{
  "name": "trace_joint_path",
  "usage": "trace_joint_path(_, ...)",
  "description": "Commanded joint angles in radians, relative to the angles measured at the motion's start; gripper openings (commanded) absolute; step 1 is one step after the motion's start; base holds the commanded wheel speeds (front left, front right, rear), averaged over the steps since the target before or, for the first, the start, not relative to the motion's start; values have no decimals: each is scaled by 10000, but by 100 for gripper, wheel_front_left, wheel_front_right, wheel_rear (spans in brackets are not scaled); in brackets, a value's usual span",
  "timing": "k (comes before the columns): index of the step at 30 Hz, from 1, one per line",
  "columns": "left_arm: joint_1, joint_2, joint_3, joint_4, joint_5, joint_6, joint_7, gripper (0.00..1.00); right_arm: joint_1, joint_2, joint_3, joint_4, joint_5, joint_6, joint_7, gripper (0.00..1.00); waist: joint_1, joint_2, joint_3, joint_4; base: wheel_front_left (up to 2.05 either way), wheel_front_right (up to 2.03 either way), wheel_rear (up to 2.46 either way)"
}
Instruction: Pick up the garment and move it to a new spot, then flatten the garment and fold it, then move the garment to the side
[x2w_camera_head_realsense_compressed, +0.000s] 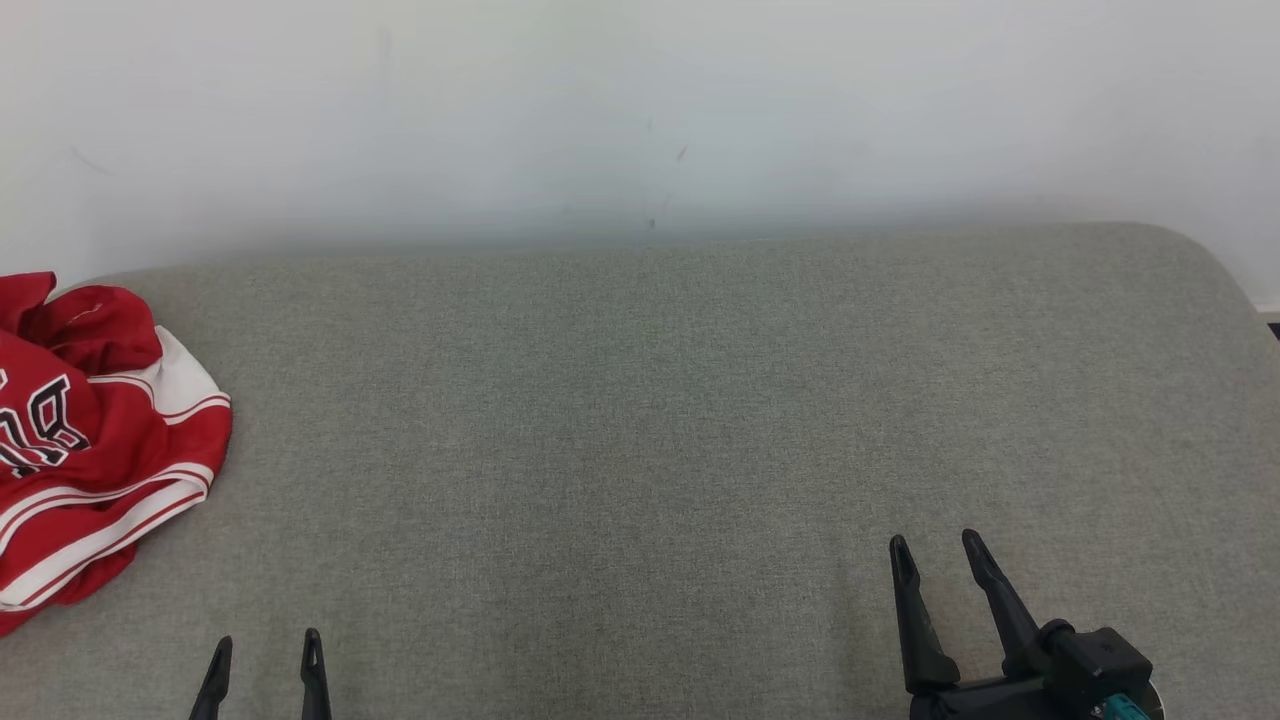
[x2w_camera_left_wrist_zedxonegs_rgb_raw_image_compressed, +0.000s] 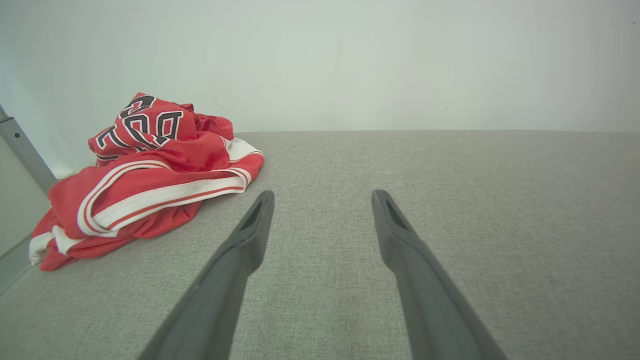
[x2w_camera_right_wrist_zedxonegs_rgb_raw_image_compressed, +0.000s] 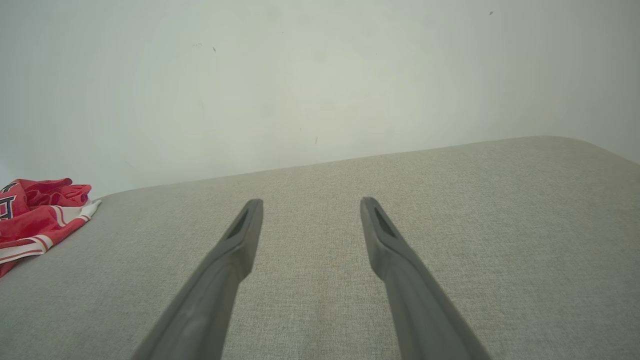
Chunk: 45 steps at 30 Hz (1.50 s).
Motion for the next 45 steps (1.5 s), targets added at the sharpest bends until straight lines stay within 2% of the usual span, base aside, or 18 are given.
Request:
trace_joint_path(1, -115, -18, 46, 40, -68, 4, -35, 100, 27, -2, -14, 23, 27, -21, -7, 100, 0, 0, 2, 3, 0, 0, 0)
trace_joint_path(32, -238, -18, 171, 214, -130, -194, -35, 100, 33, -2, 31, 86, 112, -21, -7, 100, 0, 0, -10, 160, 0, 0, 0)
trace_joint_path(39, -254, -17, 134, 255, -100, -229, -35, 100, 205, 0, 7, 113, 171, -21, -7, 100, 0, 0, -59, 692, 0, 0, 0)
trace_joint_path(45, -108, -19, 53, 285, -91, -151, -35, 100, 297, 0, 23, 161, 193, -21, -5, 100, 0, 0, -134, 1525, 0, 0, 0)
